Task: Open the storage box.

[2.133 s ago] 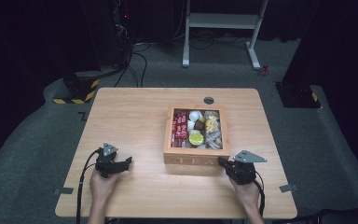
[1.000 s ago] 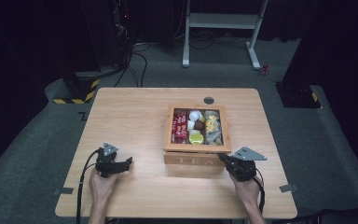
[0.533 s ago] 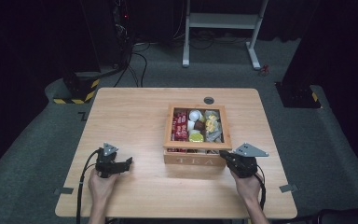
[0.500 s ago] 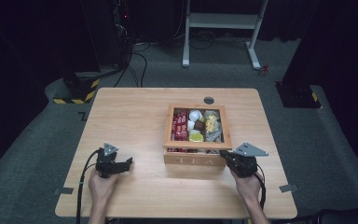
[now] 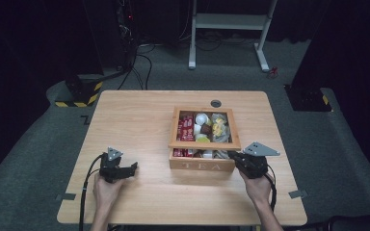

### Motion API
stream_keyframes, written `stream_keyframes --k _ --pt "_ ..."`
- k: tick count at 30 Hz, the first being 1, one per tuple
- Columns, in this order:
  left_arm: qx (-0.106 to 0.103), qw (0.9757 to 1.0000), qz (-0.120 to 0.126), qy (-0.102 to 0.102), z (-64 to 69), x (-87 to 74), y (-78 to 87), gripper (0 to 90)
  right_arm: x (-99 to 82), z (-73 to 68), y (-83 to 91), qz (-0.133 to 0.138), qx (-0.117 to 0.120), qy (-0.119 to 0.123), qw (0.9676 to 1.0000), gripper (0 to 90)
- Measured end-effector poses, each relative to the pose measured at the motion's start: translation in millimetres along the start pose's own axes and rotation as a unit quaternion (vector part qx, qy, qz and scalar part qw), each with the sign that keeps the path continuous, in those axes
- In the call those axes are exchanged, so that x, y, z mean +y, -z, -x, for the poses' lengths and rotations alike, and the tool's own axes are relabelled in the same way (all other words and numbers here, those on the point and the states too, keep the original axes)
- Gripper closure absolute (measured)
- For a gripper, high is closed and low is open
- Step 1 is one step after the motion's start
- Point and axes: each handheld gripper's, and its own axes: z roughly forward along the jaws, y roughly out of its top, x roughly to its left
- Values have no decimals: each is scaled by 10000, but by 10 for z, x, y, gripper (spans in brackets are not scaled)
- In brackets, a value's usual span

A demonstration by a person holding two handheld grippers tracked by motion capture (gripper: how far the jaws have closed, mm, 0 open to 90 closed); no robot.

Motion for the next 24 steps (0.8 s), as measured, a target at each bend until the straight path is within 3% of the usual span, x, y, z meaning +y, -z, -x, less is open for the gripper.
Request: stream_keyframes --k 4,5,6,8,24 --pt "101 9999 59 79 -23 -12 24 233 34 5 9 -9 -6 29 10000 900" --pt "-8 9997 97 224 -45 -17 32 232 50 13 13 16 8 39 10000 900" --pt "-8 9997 97 224 -45 -17 32 232 50 13 13 16 8 39 10000 900" --pt "-189 9987 209 413 -77 -35 49 242 78 21 23 11 28 29 10000 900" --pt "-339 9984 222 396 -78 -37 54 251 236 90 63 102 175 -99 9997 900"
